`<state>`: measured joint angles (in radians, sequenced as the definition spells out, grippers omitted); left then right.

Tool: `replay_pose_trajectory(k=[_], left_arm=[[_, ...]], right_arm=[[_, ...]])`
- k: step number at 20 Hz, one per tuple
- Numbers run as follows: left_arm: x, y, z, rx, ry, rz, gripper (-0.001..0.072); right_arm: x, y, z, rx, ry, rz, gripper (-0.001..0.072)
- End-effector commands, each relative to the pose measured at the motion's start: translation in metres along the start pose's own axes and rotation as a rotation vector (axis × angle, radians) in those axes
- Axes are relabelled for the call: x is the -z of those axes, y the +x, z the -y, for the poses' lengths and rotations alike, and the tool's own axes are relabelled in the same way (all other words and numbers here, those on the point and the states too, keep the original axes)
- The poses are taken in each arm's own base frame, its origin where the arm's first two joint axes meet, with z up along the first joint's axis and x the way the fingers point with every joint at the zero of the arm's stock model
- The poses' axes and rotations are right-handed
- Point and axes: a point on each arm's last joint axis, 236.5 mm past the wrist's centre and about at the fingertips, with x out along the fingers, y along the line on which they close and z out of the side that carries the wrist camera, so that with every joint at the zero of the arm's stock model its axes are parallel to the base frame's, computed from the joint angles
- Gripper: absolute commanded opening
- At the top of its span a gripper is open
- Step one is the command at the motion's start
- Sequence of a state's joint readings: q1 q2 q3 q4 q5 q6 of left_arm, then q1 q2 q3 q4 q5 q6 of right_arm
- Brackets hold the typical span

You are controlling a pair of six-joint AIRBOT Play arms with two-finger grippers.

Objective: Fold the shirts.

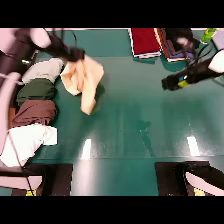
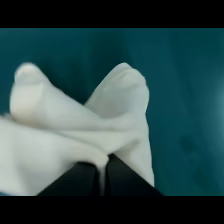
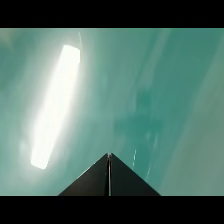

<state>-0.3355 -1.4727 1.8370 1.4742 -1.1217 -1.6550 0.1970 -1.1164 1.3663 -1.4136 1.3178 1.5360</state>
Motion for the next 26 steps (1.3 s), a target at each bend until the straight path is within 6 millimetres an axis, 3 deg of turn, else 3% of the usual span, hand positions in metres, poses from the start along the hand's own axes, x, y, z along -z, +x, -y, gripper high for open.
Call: replay_pose_trajectory(k=[1,3,4,6,7,10,13,15,16,17,19,23,24,26], left_arm=[[-0.068,-0.136,0.034,0.029,0.102,0.310,0.0024],[-0.073,-0.179,0.066,0.090,0.148,0.389,0.0023],[-0.069,-0.186,0.084,0.122,0.176,0.395,0.0023],[-0.054,-0.175,0.118,0.168,0.238,0.350,0.0023],[-0.044,-0.162,0.134,0.191,0.262,0.310,0.0023],[0.004,-0.092,0.184,0.242,0.361,0.119,0.0024],[0.067,-0.013,0.234,0.301,0.426,-0.074,0.0025],[0.108,0.028,0.259,0.344,0.461,-0.178,0.0052],[0.123,0.044,0.265,0.365,0.449,-0.224,0.0349],[0.130,0.052,0.264,0.363,0.444,-0.246,0.0575],[0.121,0.055,0.231,0.281,0.449,-0.261,0.0584],[0.086,0.045,0.110,0.089,0.285,-0.313,0.0585],[0.088,0.045,0.084,0.069,0.232,-0.348,0.0585],[0.109,0.054,0.052,0.071,0.145,-0.435,0.0586]], right_arm=[[-0.058,-0.062,-0.008,0.004,-0.031,0.207,0.0016],[-0.083,-0.094,-0.013,0.006,-0.043,0.317,0.0016],[-0.092,-0.107,-0.013,0.012,-0.049,0.359,0.0017],[-0.105,-0.132,-0.006,0.057,-0.053,0.427,0.0016],[-0.110,-0.143,0.001,0.089,-0.040,0.454,0.0017],[-0.115,-0.160,0.018,0.119,0.011,0.494,0.0016],[-0.110,-0.158,0.034,0.143,0.050,0.467,0.0017],[-0.104,-0.150,0.040,0.152,0.064,0.425,0.0017],[-0.102,-0.145,0.042,0.153,0.067,0.407,0.0017],[-0.100,-0.141,0.042,0.152,0.069,0.388,0.0016],[-0.097,-0.133,0.044,0.152,0.073,0.358,0.0016],[-0.067,-0.106,0.046,0.148,0.085,0.194,0.0018],[-0.056,-0.095,0.048,0.146,0.090,0.150,0.0017],[-0.029,-0.069,0.046,0.127,0.103,0.073,0.0017]])
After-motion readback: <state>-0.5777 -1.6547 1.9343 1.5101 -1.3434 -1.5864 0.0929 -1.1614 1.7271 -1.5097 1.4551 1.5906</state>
